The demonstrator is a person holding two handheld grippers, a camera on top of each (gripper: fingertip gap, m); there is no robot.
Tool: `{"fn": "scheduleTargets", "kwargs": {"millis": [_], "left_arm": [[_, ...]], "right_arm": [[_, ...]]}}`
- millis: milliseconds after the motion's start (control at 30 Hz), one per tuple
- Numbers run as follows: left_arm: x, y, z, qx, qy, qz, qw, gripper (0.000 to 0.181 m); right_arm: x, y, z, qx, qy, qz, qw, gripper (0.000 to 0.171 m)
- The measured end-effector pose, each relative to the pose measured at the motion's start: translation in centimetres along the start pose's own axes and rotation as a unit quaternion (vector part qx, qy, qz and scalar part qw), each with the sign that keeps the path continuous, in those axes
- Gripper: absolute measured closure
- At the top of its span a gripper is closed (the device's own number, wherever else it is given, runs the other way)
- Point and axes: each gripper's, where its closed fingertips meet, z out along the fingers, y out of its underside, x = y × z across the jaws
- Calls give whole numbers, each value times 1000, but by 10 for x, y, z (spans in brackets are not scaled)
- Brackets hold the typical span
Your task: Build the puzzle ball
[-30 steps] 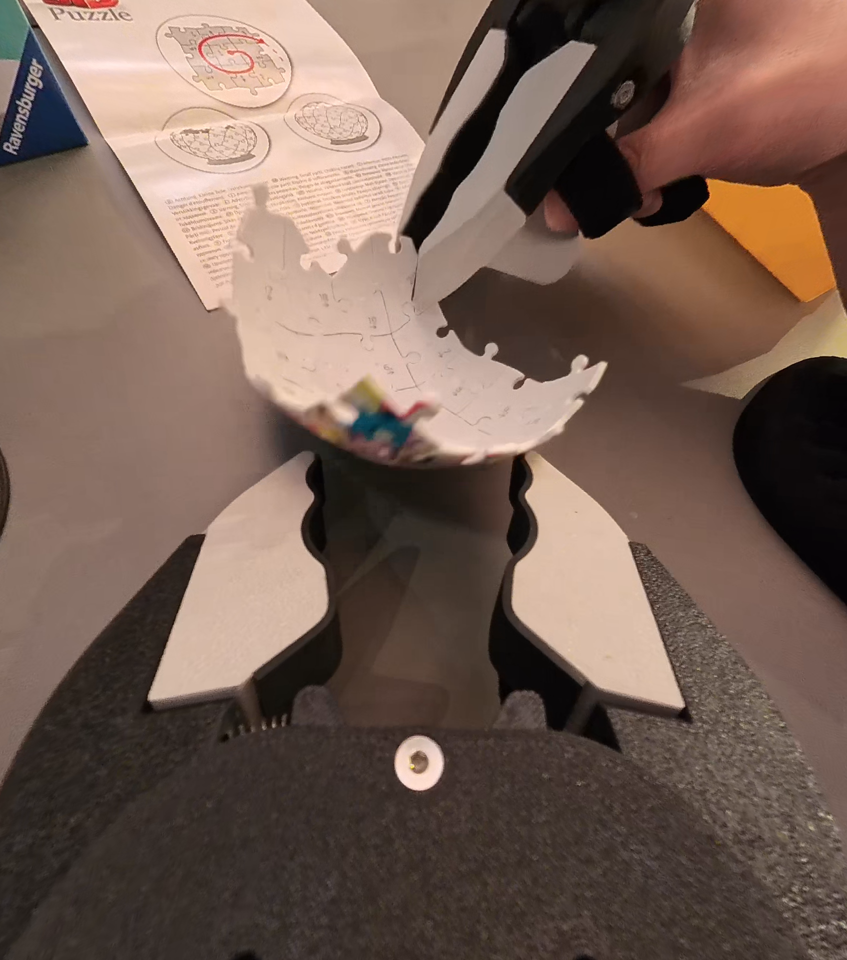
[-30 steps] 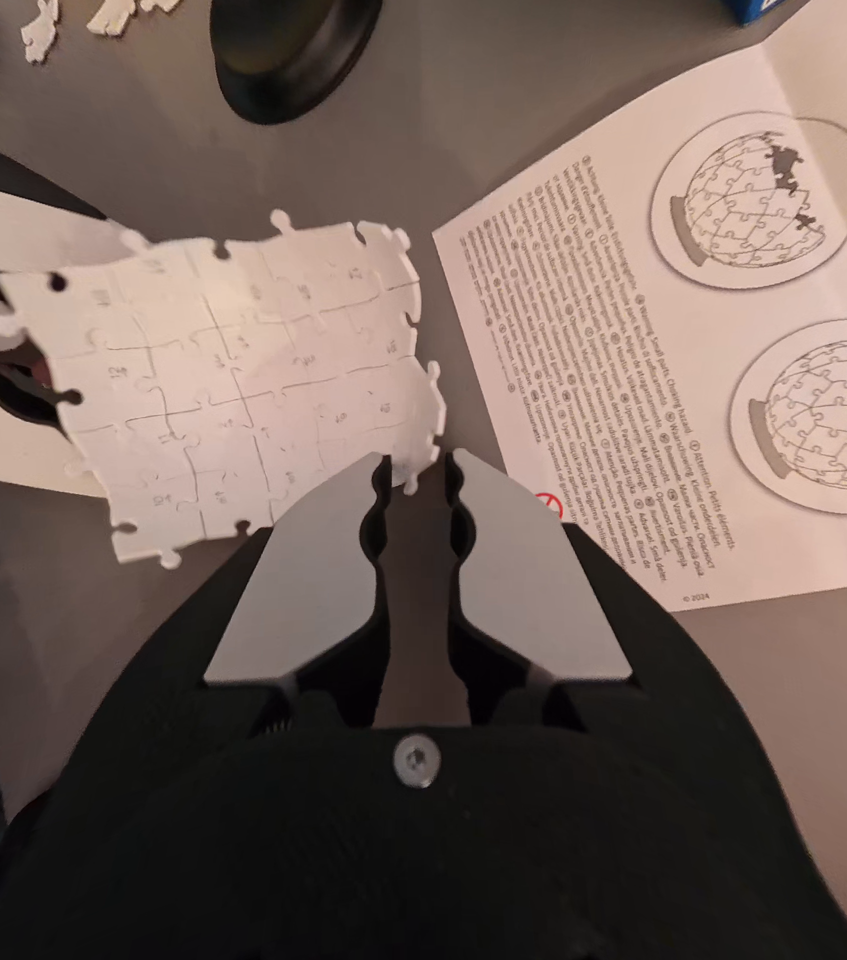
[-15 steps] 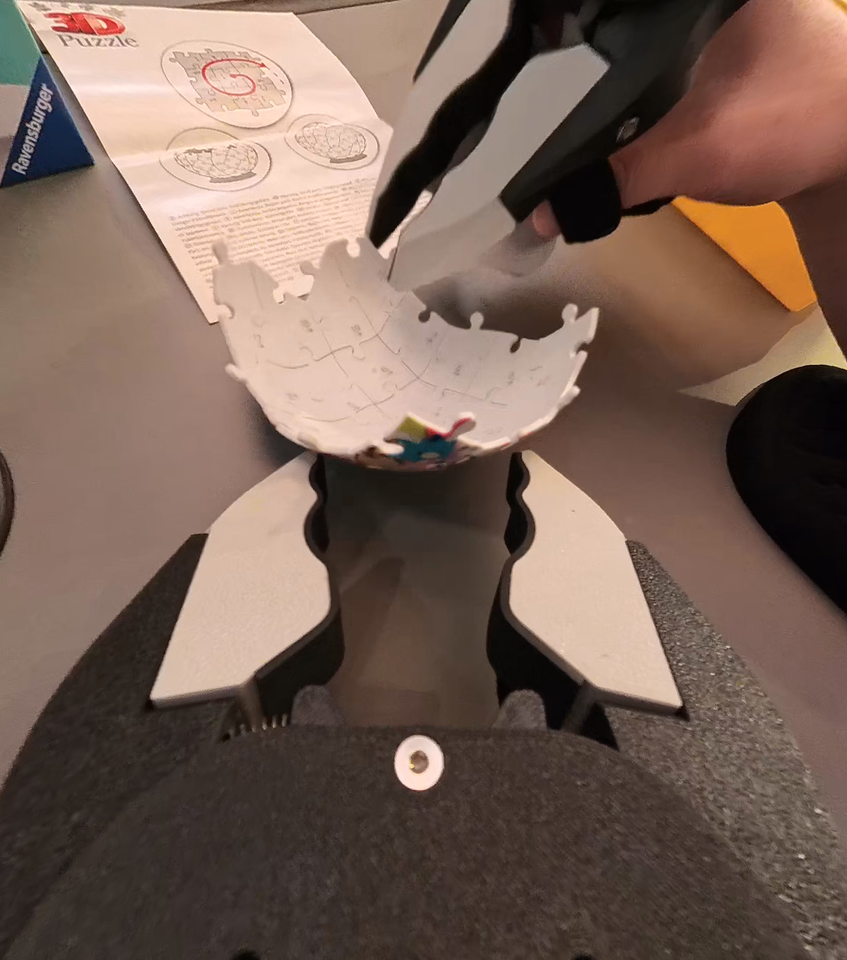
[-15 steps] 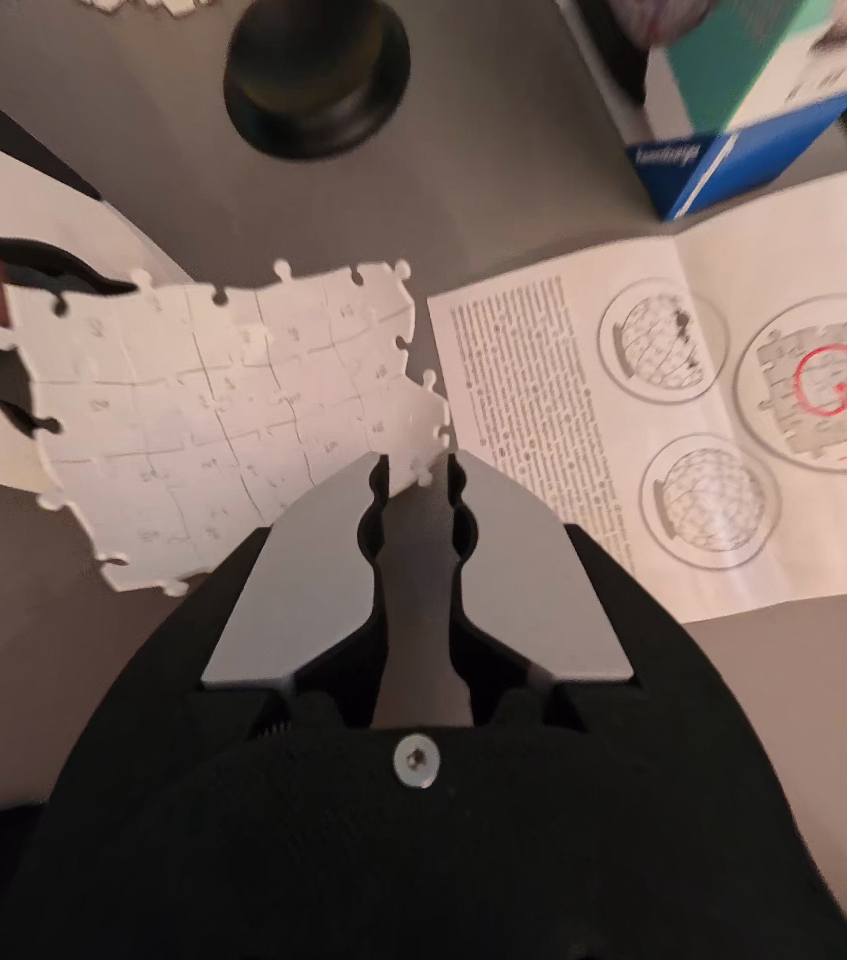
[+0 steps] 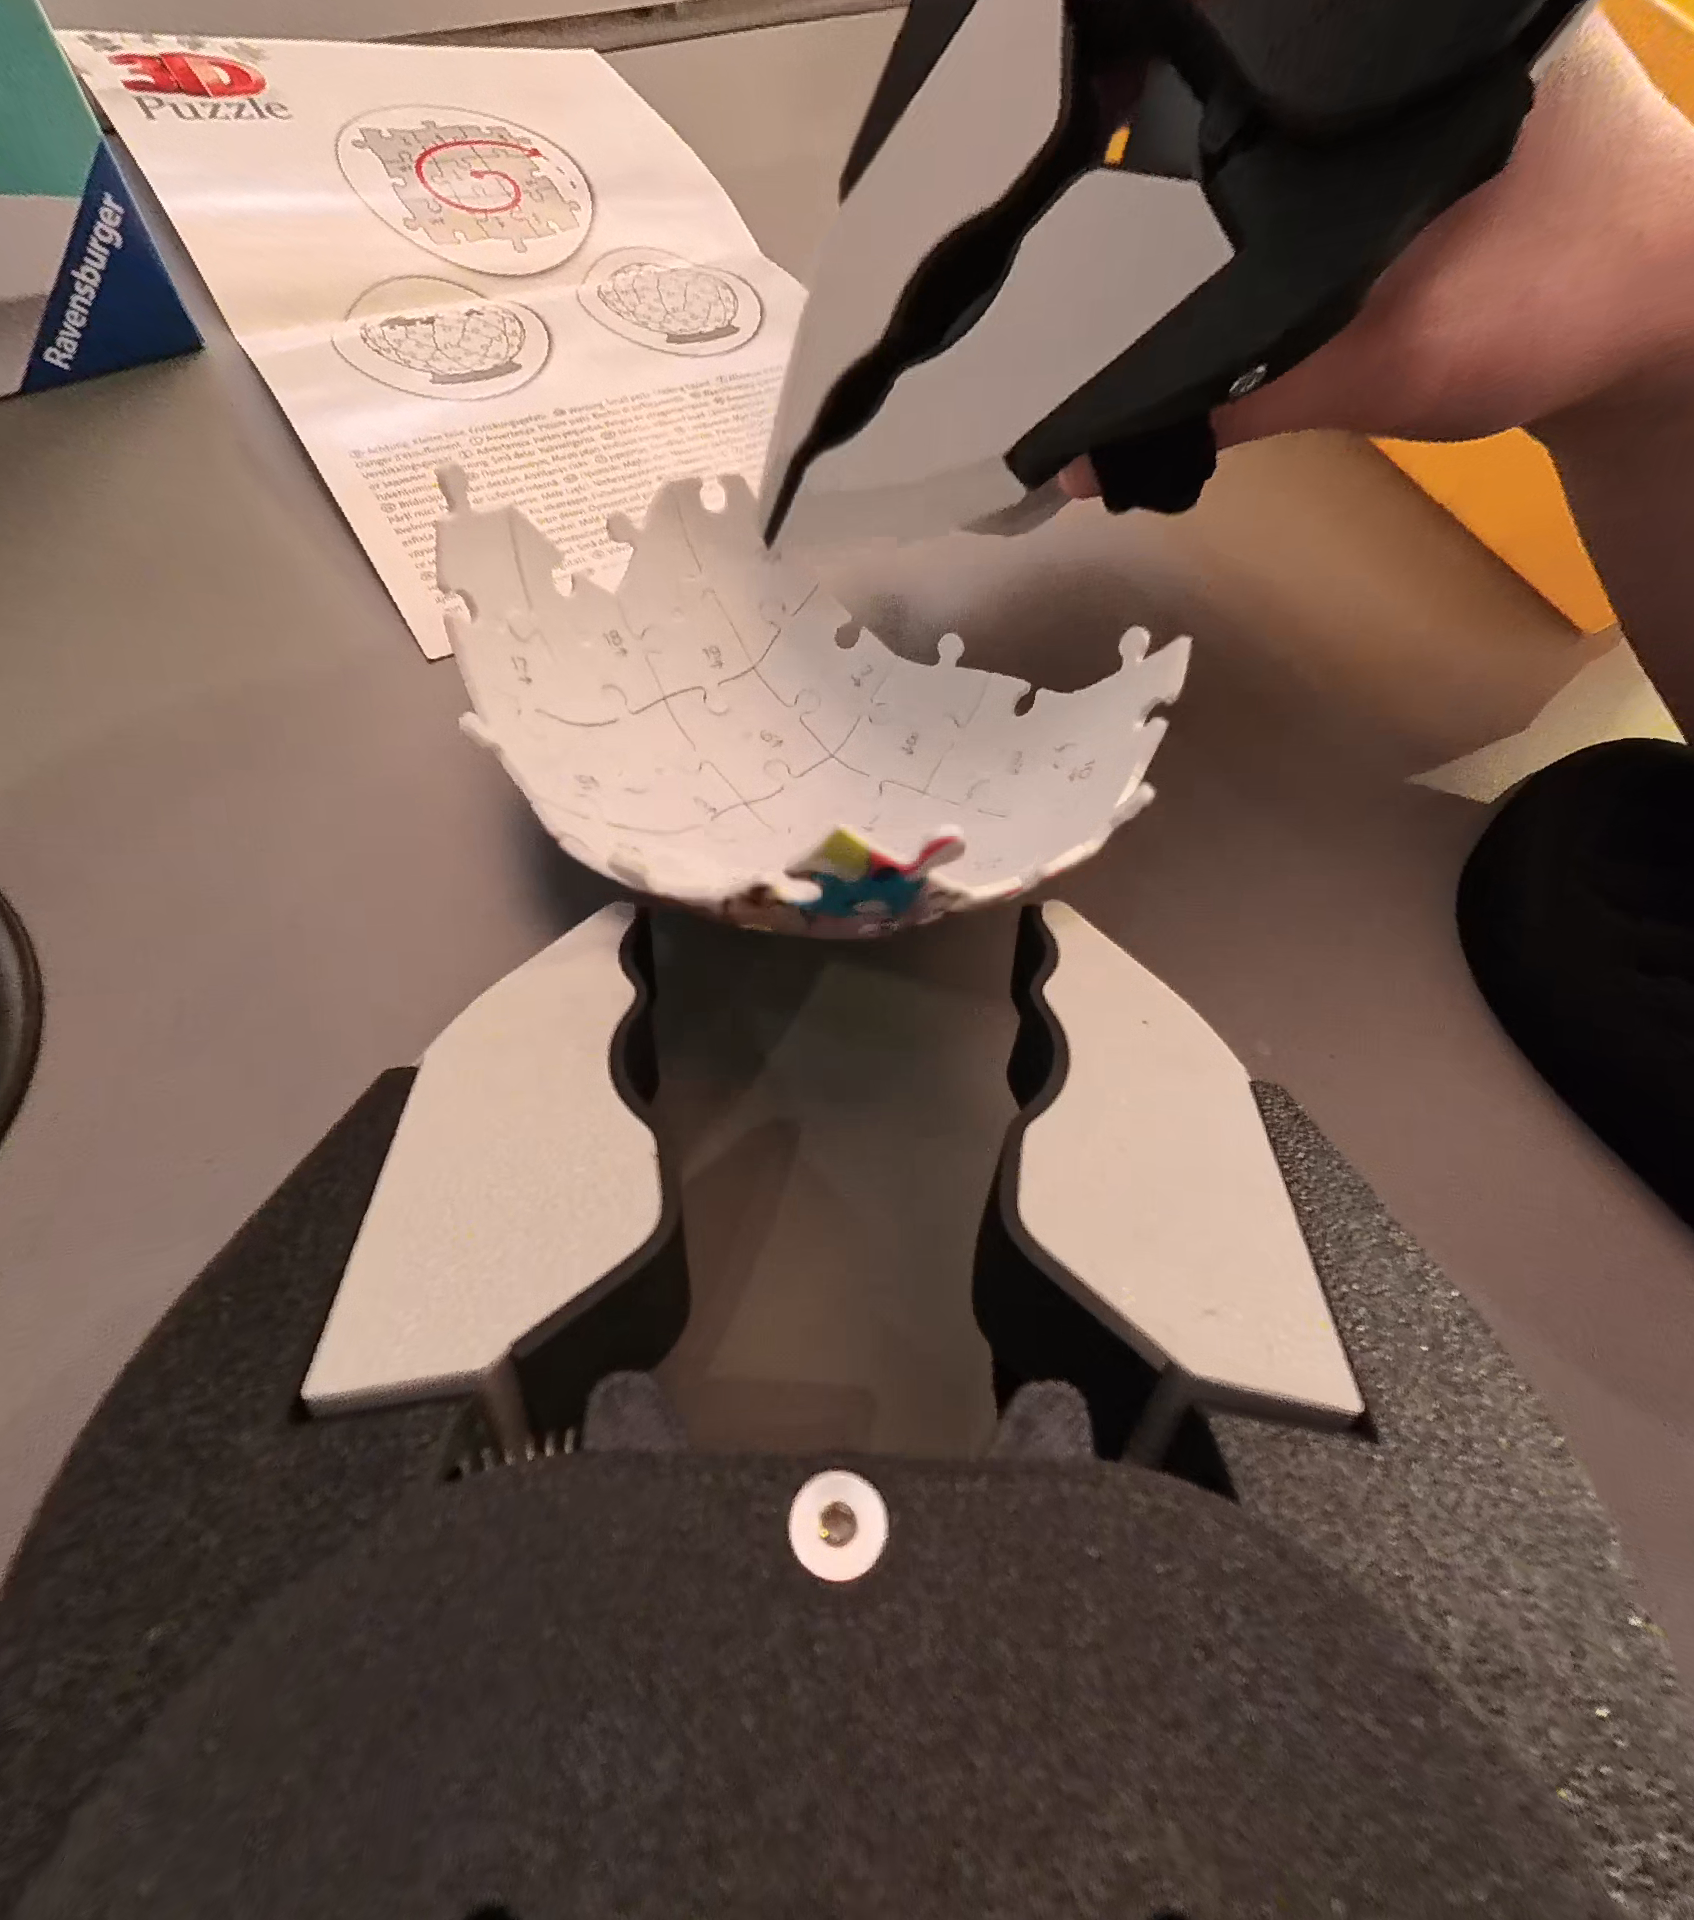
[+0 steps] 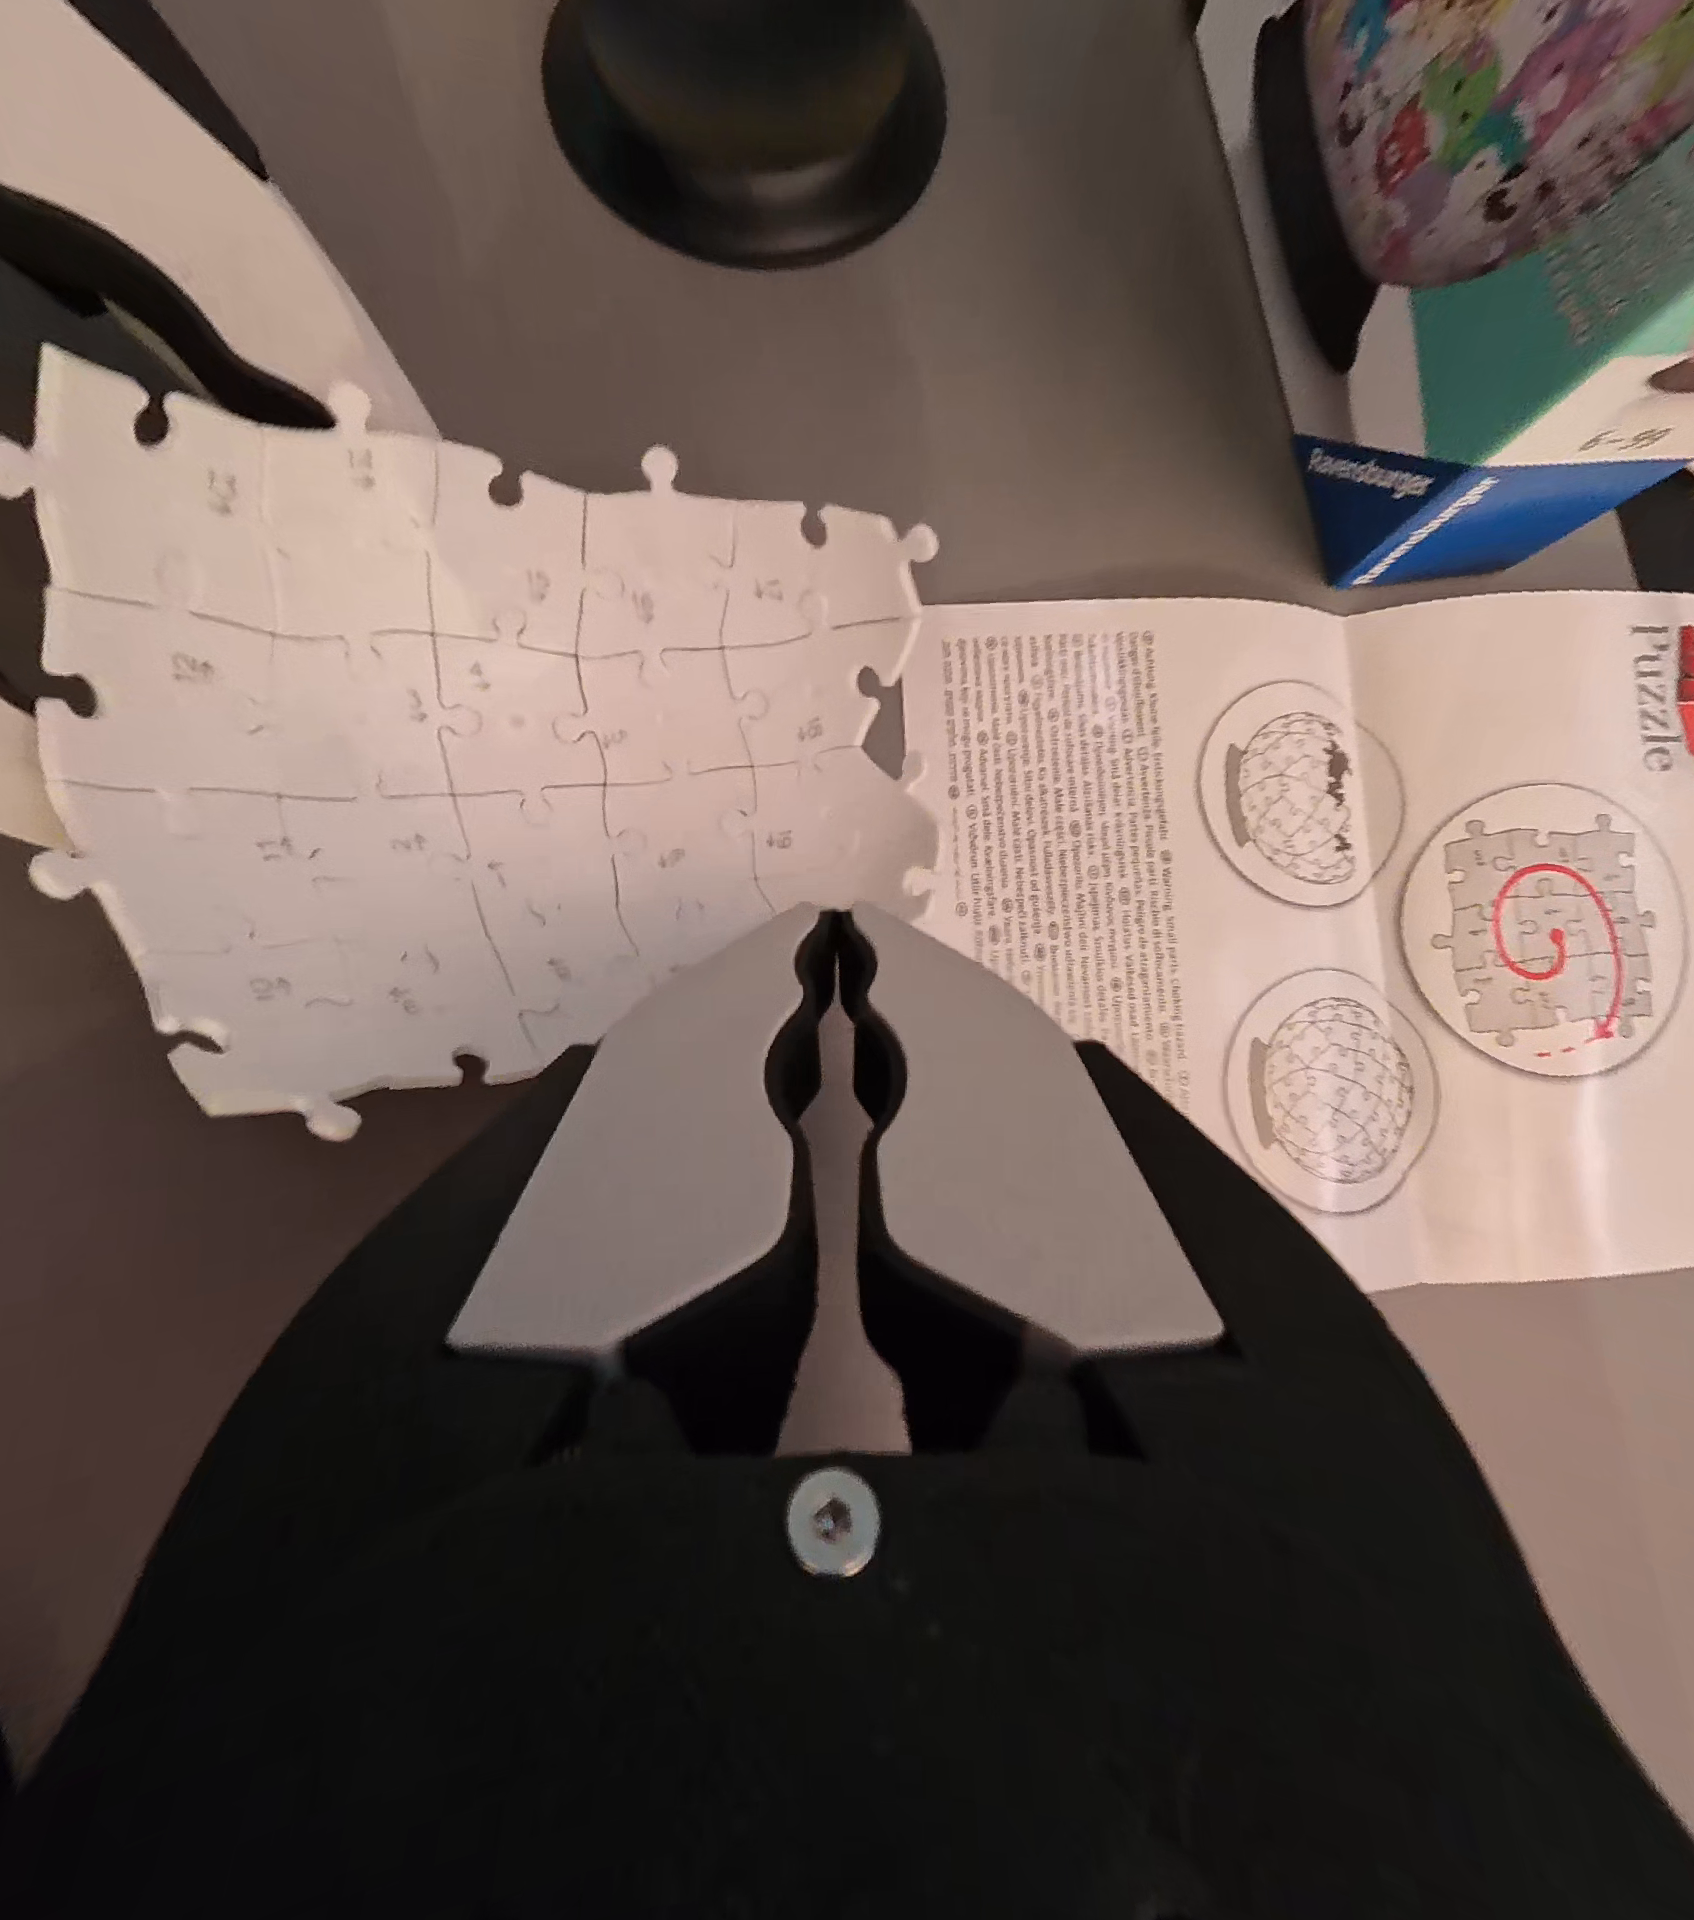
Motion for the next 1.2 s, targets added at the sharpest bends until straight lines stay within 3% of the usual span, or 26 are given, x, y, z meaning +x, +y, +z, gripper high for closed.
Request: {"fn": "scheduleTargets", "kwargs": {"millis": [367,867,1200], "left_arm": [[1,0,1,-2,5,-1,1000,115],[3,-1,-2,4,15,-3,1000,114],[-1,4,-18,12,38,-40,998,112]], "right_arm": [[-4,9,14,-36,-3,-24,999,170],[-4,11,14,-46,-27,28,998,170],[-7,-16,-4,37,-27,16,999,170]]}}
